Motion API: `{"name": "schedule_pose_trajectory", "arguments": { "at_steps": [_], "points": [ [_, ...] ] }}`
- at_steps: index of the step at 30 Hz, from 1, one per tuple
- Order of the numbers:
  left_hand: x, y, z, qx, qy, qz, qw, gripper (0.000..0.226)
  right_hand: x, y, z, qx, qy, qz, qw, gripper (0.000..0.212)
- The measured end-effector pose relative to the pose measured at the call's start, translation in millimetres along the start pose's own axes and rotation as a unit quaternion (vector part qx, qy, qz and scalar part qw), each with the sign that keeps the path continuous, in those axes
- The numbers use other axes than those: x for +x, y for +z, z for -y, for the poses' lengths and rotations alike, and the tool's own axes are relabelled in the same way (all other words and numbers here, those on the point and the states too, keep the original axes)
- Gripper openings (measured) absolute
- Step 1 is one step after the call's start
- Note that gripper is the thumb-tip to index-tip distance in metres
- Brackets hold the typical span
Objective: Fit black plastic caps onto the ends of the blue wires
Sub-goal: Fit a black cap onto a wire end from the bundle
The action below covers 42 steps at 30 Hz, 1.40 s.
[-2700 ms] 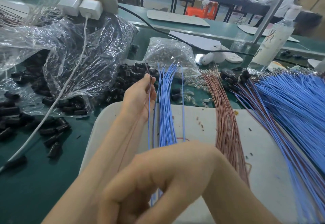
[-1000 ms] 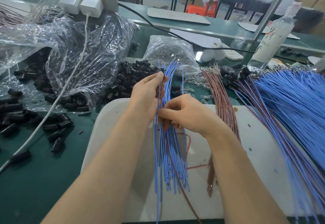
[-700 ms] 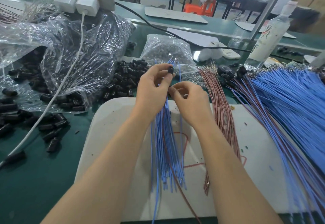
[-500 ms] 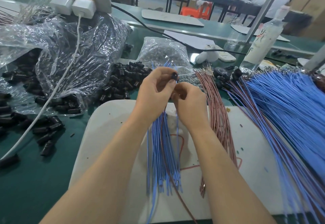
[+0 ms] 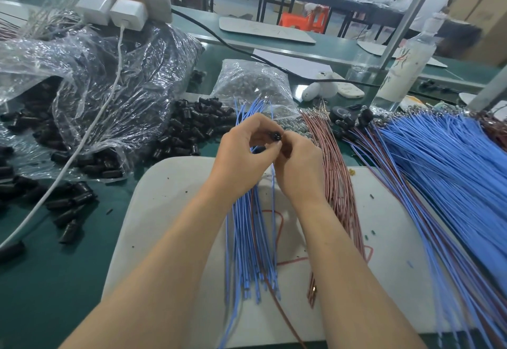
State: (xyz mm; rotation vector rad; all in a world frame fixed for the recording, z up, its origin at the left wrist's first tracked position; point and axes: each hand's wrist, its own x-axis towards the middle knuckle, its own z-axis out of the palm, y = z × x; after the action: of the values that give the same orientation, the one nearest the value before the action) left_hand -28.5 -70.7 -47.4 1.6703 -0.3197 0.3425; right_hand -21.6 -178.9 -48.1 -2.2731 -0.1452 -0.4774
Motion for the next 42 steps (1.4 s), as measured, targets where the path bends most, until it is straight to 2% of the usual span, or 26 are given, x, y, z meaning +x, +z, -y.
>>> {"name": "schedule_pose_trajectory", "arguments": {
  "at_steps": [8,15,20,30,42],
  "points": [
    [-1,2,2,0.003,0.010,0.007,1.000,0.022,-1,1,0,-0.011,-0.007,-0.015,1.000,0.017],
    [0,-1,7,-0.035,-0.016,0.002,0.999,0.020,-3,0,0,0.009,0.002,-0.009,1.000,0.010],
    [1,1,9,-0.026,-0.016,0.006,1.000,0.024,-3,0,1,0.020,-0.001,-0.005,1.000,0.015],
    [2,-1,14,0.005,-0.024,-0.022,0.999,0.025,-3,1,1,0.020,0.007,0.004,1.000,0.012],
    [1,0,9,-0.056,-0.022,-0.006,0.998,0.022,-3,-2,2,0.051,-0.001,0.000,0.999,0.018]
  ]
}}
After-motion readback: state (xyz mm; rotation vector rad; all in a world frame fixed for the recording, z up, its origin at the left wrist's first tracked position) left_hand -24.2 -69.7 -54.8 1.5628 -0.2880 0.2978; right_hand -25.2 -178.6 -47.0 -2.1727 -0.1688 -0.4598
